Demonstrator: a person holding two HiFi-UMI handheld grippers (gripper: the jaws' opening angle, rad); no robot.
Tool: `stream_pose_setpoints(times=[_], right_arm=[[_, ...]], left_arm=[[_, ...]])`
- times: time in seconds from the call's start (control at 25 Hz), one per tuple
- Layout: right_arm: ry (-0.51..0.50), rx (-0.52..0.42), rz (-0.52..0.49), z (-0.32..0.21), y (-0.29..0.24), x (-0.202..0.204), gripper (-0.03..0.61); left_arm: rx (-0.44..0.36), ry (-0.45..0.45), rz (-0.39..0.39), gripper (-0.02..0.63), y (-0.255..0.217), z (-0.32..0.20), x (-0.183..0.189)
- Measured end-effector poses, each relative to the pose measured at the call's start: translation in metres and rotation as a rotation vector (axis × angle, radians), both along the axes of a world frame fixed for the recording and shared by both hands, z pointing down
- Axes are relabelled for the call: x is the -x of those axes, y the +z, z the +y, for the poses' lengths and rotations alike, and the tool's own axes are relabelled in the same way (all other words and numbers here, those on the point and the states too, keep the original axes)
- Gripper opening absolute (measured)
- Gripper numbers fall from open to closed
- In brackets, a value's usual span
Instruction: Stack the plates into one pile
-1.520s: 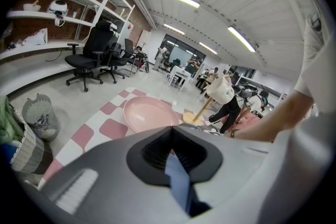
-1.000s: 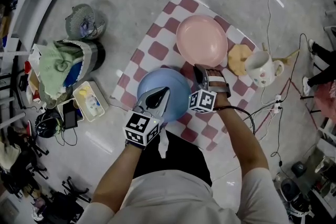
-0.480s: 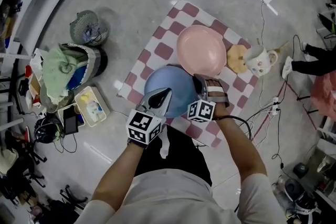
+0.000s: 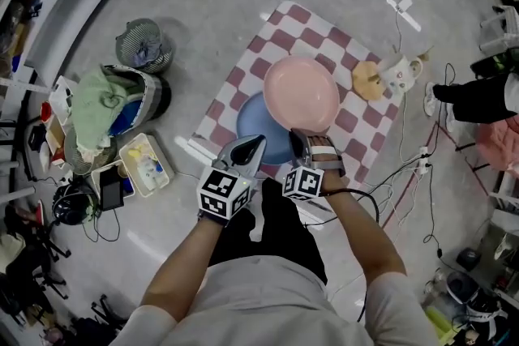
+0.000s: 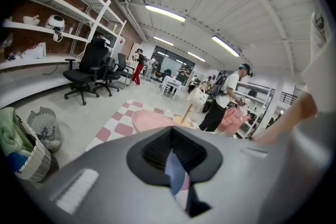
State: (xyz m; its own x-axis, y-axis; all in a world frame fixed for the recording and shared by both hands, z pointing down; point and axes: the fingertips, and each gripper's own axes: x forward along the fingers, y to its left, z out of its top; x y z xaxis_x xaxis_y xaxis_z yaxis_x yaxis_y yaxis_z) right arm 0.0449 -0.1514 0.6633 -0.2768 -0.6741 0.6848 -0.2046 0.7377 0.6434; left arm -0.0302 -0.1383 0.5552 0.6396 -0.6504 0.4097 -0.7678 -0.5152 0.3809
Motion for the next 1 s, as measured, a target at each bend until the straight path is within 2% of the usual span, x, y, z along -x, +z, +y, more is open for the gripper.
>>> stream_pose_setpoints(times=[0.36,0.76,1.0], right_arm=[[-0.006,0.018,0.025,0.062,0.018,0.037,0.048],[0.005,0.022,0.059,0.081,0.042,0.052,0.046],[-0.013,0.078,0.018,0.095,0.055,0.082,0.046]], left_arm=[[-0.007,0.026,-0.018,0.006,-0.001,0.037,0.028],[-0.005,0.034,-0.026,0.006,0.004,0.056,0.045],[0.009,0.017,-0.033,0.006,0.010,0.065,0.061]])
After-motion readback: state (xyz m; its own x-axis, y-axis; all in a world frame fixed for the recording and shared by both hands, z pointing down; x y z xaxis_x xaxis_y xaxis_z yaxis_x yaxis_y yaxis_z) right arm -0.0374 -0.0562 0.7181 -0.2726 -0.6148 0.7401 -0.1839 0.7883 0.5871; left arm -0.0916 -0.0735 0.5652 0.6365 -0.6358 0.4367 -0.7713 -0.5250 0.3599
